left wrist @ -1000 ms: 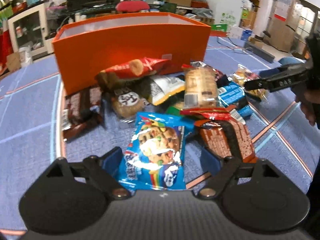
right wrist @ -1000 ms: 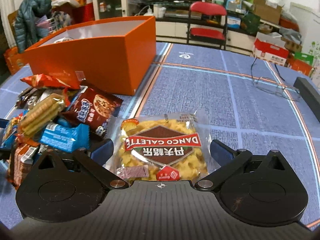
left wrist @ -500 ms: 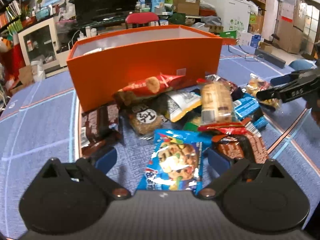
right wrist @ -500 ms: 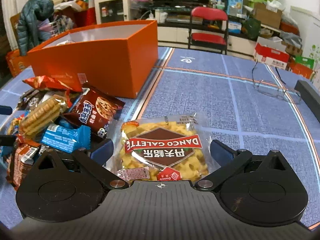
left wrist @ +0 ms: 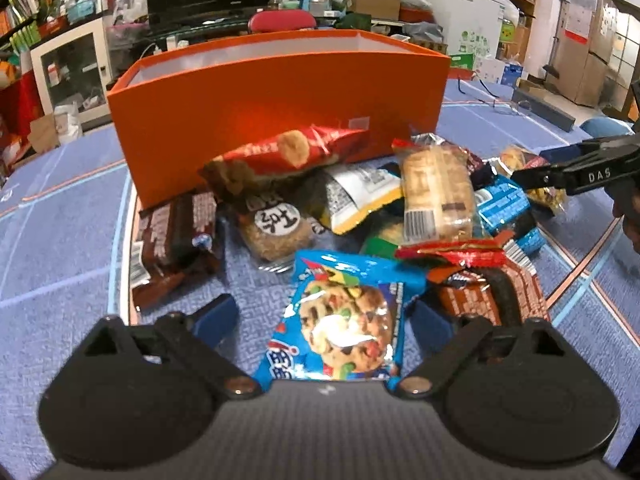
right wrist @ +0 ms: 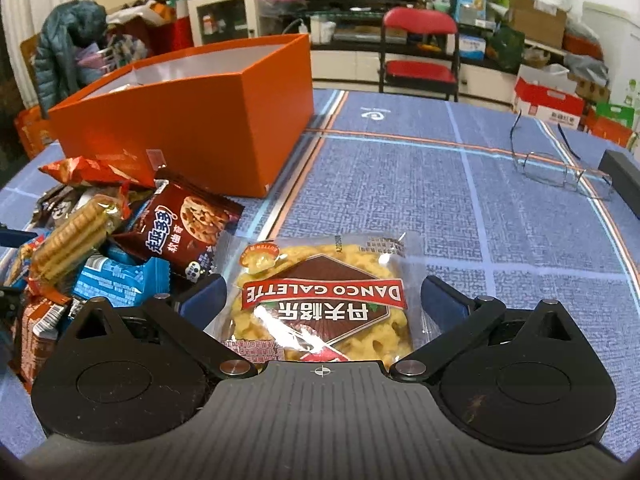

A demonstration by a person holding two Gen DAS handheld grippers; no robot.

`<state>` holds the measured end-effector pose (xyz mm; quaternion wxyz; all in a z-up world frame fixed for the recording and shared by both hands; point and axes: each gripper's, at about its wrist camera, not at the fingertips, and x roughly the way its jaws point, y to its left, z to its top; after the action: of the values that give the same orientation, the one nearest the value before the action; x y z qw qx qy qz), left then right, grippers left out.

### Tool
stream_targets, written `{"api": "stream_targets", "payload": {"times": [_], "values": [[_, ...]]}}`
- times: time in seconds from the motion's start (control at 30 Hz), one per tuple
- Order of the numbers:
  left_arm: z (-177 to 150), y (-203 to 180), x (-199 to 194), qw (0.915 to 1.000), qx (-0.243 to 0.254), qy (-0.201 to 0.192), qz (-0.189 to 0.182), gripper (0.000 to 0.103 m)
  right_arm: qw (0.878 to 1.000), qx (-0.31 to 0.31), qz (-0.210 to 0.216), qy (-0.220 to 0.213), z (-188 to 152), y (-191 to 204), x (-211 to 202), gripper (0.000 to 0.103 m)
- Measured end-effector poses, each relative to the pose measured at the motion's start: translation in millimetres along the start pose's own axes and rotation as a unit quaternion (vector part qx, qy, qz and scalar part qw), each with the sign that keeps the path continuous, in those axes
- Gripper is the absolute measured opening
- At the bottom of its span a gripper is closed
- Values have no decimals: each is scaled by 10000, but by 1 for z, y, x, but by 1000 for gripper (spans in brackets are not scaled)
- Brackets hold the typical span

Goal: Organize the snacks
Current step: 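Grasp the blue cookie bag with the left tool while the right tool grasps the Danco Galette bag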

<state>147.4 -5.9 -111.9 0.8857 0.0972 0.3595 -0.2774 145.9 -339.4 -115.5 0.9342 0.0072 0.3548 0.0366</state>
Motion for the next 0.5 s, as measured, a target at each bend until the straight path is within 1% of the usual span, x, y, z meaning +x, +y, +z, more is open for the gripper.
{"api": "stream_targets", "payload": {"times": [0.07,0.23,0.3,0.43,0.5], "values": [[-1,-1,-1,10000,34,0,-17,85,9998,-147,-96,-102,-3,5,-1,95],[1,-3,-1,10000,28,10,-3,84,9956,-661,-416,-508,-15,17,-7,95],[1,-3,-1,10000,35,6,-2,84,9966,-551,-406,-468,-13,14,-7,95],[1,-3,-1,10000,3,18,-1,84,9995,252,-178,-73,-5,-5,-7,95],[1,-2,-2,10000,-21,8,-3,77,9995,272,-178,64,-1,-5,-6,95]]}}
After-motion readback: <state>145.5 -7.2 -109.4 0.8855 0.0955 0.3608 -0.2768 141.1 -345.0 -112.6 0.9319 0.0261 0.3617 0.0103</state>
